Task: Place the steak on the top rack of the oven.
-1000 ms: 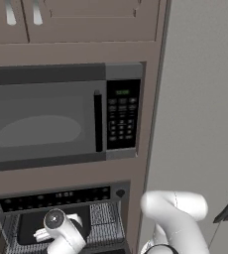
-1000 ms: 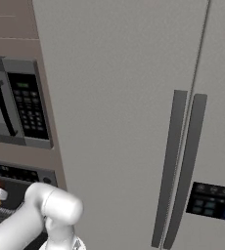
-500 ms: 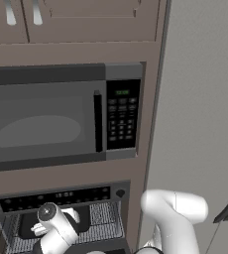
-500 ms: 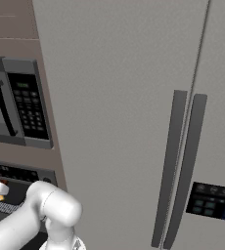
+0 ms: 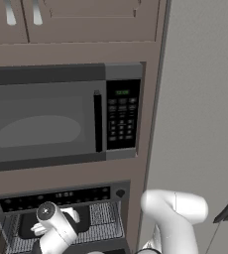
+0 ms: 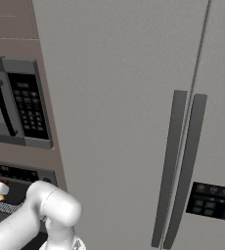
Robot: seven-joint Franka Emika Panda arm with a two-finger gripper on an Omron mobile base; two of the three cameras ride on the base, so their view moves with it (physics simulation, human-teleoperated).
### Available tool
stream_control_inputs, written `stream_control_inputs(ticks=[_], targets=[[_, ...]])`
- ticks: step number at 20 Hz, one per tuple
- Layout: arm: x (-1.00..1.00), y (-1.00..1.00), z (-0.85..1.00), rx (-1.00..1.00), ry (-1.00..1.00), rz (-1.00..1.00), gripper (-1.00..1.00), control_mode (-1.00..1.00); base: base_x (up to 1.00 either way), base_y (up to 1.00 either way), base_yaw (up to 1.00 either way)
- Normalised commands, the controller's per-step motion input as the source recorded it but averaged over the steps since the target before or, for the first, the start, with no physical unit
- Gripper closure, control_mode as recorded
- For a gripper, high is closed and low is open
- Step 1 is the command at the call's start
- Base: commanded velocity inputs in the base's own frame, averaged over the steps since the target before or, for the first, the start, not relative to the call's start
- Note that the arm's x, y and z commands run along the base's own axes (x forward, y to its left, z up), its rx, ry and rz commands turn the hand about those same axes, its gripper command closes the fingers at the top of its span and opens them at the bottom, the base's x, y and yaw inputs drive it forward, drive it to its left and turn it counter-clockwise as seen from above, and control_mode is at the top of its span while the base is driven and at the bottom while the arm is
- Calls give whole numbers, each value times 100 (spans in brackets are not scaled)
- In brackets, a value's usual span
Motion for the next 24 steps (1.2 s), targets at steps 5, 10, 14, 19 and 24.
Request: stream_control_inputs(ticks=[5, 10, 14, 19, 24], targets=[[-4, 0, 6, 0, 0, 0, -100, -100, 0, 0, 0], [-24, 0, 34, 0, -1, 0, -100, -100, 0, 0, 0], [-41, 0, 52, 0, -5, 0, -100, -100, 0, 0, 0], [-65, 0, 68, 0, -2, 0, -100, -100, 0, 0, 0], [-62, -8, 99, 7, -6, 0, -100, -100, 0, 0, 0]])
